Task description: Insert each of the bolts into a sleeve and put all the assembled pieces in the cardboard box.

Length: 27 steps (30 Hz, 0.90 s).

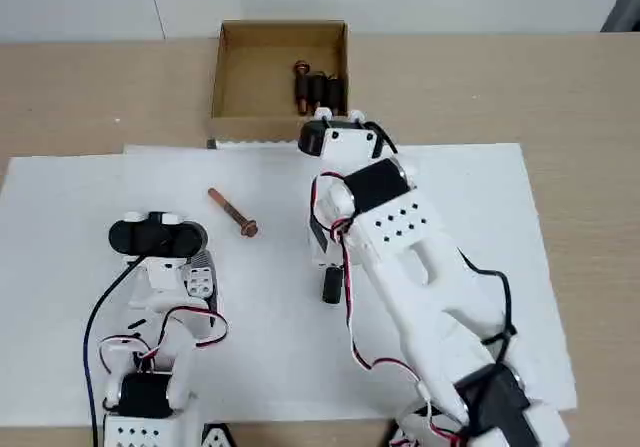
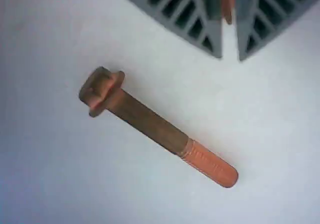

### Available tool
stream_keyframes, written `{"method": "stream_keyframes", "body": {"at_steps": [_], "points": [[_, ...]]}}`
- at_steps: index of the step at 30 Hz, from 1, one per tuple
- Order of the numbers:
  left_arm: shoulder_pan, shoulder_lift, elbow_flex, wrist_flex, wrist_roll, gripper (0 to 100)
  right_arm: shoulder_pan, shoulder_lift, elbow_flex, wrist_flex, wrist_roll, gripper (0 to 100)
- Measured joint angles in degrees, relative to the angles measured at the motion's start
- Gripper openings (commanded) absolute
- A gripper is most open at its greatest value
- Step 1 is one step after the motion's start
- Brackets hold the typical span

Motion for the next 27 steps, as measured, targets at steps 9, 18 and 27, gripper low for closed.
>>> {"method": "stream_keyframes", "body": {"at_steps": [9,18,27], "points": [[0.0,0.0,0.0,0.0,0.0,1,-1.32,8.26,0.0,-3.08,0.0,0.6],[0.0,0.0,0.0,0.0,0.0,1,-2.9,12.66,0.0,-3.25,0.0,17.3],[0.0,0.0,0.0,0.0,0.0,1,-3.25,13.98,0.0,-3.43,0.0,19.3]]}}
